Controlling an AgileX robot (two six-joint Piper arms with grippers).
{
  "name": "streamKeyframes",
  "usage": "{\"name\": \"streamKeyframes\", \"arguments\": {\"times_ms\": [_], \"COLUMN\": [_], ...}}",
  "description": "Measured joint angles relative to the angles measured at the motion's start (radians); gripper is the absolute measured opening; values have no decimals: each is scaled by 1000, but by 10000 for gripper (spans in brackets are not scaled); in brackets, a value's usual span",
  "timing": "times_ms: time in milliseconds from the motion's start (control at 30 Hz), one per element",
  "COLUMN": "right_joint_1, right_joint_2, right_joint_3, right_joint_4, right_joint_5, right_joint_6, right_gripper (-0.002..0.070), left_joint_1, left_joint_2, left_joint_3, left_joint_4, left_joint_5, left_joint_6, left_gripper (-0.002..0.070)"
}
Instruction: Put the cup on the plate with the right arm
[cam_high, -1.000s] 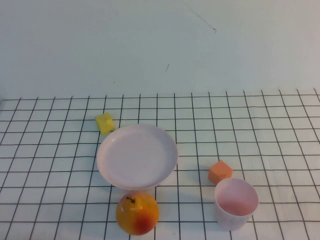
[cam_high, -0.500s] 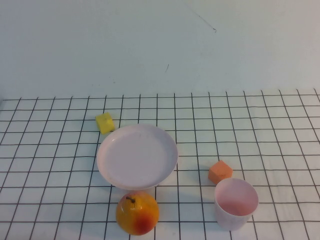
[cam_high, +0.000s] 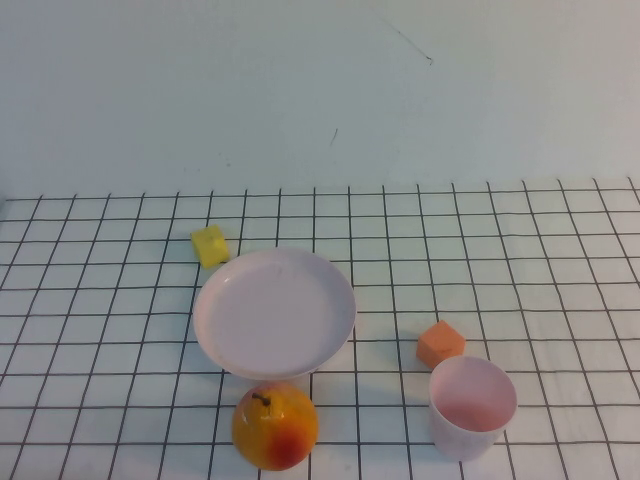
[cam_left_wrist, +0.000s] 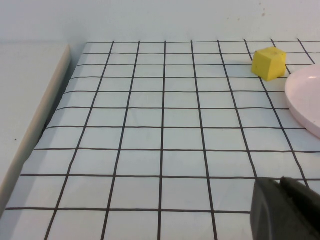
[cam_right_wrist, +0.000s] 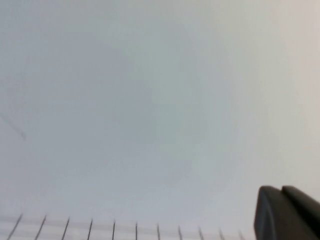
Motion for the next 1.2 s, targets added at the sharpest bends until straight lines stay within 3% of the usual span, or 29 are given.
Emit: {"name": "streamKeyframes", "arguments": {"times_ms": [100,300,533,633,900,1000,1067,1133,1200], "right_joint_1": [0,0,7,53,344,404,421,428,429], "right_joint_2": [153,491,853,1002,1270,1333,1381,1426,1476], "right_joint_3": [-140,-367,-430,-442,-508,-560,-601,-647,-689], "right_joint_4": [95,457,765,781,623,605,603,594,567], "right_joint_5": [235,644,701,687,603,623,656,695,717], "right_joint_6": [-109,-478,-811,-867,-871,-853,-841,-830,-807], "right_gripper": [-2,-2,-2,-2,-2,7,63,165,311], "left_joint_1": [0,0,0,0,0,0,0,0,0], "left_joint_2": [0,0,0,0,0,0,0,0,0], "left_joint_3": [0,0,0,0,0,0,0,0,0], "left_joint_4": [0,0,0,0,0,0,0,0,0], "left_joint_5": [0,0,0,0,0,0,0,0,0], "left_joint_6": [0,0,0,0,0,0,0,0,0], "left_gripper": [-3,-3,-3,-3,-3,-3,-3,-3,-3]}}
